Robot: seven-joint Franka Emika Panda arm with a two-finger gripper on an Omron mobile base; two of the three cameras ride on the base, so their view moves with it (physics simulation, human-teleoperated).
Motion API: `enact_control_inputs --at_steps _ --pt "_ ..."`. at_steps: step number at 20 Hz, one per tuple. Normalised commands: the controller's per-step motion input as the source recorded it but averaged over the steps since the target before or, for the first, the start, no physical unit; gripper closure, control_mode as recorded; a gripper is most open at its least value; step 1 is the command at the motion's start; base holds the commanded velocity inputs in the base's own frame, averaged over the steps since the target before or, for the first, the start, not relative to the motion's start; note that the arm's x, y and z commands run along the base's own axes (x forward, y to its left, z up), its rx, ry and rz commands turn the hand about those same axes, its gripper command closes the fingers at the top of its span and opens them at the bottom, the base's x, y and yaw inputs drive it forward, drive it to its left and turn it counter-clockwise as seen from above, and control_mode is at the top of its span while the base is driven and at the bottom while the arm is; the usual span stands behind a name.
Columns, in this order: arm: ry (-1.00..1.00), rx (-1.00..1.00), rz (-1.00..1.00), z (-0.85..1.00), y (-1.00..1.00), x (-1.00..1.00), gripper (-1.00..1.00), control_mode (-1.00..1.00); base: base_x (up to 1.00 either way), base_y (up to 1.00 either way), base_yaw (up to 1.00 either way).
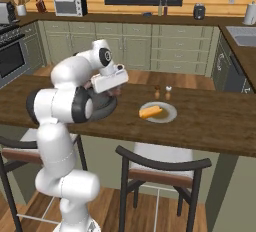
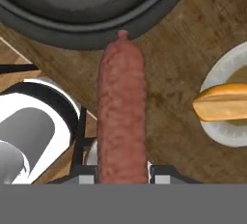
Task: Place one bun and one sausage from the bowl on each plate.
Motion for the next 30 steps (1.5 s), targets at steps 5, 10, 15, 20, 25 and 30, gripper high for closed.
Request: enact_control_inputs --at_steps 5,10,15,20,25,30 --pt "-0.32 0.22 -0.14 0.0 -1.0 0.04 1.0 -1.0 0.0 0.0 0.0" --pt "-0.2 0.24 -0.21 -0.07 -1.0 0.05 1.0 -1.0 0.0 0.0 0.0" --pt "-0.14 0.26 -0.21 -0.48 -0.86 0.01 1.0 -1.0 0.0 0.0 0.0" --pt "-0.22 0.19 -0.24 -0.47 -0.36 0.13 1.0 -1.0 0.0 0.0 0.0" --pt "-0.26 0.09 -0.23 -0.28 0.0 0.31 1.0 -1.0 0.0 0.0 0.0" --pt "0.02 0.07 -0.27 -0.2 -0.06 0.63 1.0 -1.0 0.0 0.0 0.0"
